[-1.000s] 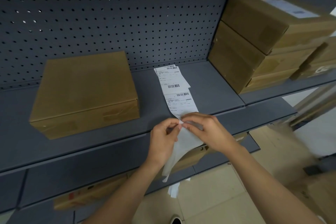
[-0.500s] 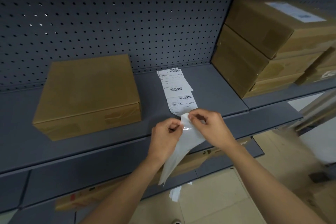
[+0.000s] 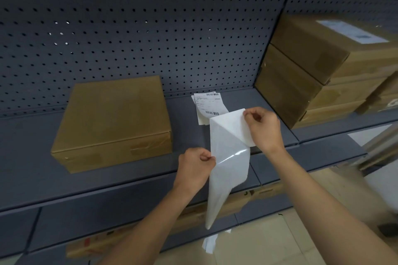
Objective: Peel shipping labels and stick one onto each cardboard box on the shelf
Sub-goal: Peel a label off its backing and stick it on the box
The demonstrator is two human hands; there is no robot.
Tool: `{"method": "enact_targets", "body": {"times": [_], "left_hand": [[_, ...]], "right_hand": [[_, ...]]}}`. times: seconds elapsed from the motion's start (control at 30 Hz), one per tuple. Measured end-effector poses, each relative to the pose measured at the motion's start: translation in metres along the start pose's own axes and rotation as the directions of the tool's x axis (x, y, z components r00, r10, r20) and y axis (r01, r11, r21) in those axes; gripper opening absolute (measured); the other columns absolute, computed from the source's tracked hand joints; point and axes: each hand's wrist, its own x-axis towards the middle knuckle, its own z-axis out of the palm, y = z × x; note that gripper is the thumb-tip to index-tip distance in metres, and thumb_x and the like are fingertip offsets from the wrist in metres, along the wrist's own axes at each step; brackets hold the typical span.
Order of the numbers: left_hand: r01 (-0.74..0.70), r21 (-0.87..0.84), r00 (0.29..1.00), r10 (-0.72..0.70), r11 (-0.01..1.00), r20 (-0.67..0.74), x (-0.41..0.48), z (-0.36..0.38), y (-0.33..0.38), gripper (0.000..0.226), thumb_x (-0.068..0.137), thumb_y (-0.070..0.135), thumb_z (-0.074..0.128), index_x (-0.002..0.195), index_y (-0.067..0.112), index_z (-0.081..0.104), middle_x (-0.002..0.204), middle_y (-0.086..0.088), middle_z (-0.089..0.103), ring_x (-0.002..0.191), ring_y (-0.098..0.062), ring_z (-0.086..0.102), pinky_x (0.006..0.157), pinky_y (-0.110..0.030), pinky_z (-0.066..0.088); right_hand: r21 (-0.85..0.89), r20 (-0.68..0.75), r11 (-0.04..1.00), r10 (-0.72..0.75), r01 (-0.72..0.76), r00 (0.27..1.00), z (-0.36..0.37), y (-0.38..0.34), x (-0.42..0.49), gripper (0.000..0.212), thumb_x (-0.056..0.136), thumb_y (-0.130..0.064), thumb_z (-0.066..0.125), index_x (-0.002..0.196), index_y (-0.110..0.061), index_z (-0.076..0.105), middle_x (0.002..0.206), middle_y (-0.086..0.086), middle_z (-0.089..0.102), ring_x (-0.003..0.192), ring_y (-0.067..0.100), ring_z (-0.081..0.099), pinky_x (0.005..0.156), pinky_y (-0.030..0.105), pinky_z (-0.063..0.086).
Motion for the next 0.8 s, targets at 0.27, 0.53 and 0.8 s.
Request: {"method": "enact_targets", "body": {"times": [0.27, 0.53, 0.8], "left_hand": [[0.042, 0.076, 0.999, -0.041, 0.996, -0.017, 0.005, -0.004, -0.001, 0.015, 0.087, 0.011, 0.066, 0.075, 0.003, 0.072, 0.075, -0.007, 0.072, 0.071, -0.013, 0.067, 0.058, -0.008, 0.044], [0.026, 0.168, 0.999, -0.032, 0.985, 0.035, 0.005, -0.008, -0.005, 0.021, 0.083, 0.008, 0.063, 0.063, -0.001, 0.065, 0.062, -0.011, 0.064, 0.055, -0.012, 0.056, 0.055, -0.026, 0.046], [0.051, 0.205, 0.989, -0.077, 0.978, 0.125, 0.004, -0.013, -0.003, 0.023, 0.085, 0.009, 0.066, 0.062, 0.014, 0.066, 0.062, 0.005, 0.06, 0.06, -0.004, 0.057, 0.046, -0.005, 0.036]], "right_hand": [[-0.034, -0.031, 0.999, -0.008, 0.007, 0.999, -0.003, -0.02, 0.025, 0.016, 0.096, -0.013, 0.055, 0.093, -0.01, 0.071, 0.087, -0.002, 0.065, 0.085, 0.012, 0.057, 0.075, 0.02, 0.039], [-0.095, -0.109, 0.995, -0.053, 0.042, 0.993, -0.012, -0.033, 0.049, 0.02, 0.095, -0.011, 0.052, 0.092, -0.005, 0.072, 0.088, 0.004, 0.067, 0.084, 0.016, 0.056, 0.067, 0.017, 0.036], [-0.094, -0.153, 0.994, -0.075, 0.061, 0.985, -0.021, -0.047, 0.066, 0.023, 0.094, -0.01, 0.052, 0.089, 0.001, 0.071, 0.091, 0.012, 0.07, 0.082, 0.023, 0.058, 0.07, 0.022, 0.039]]}}
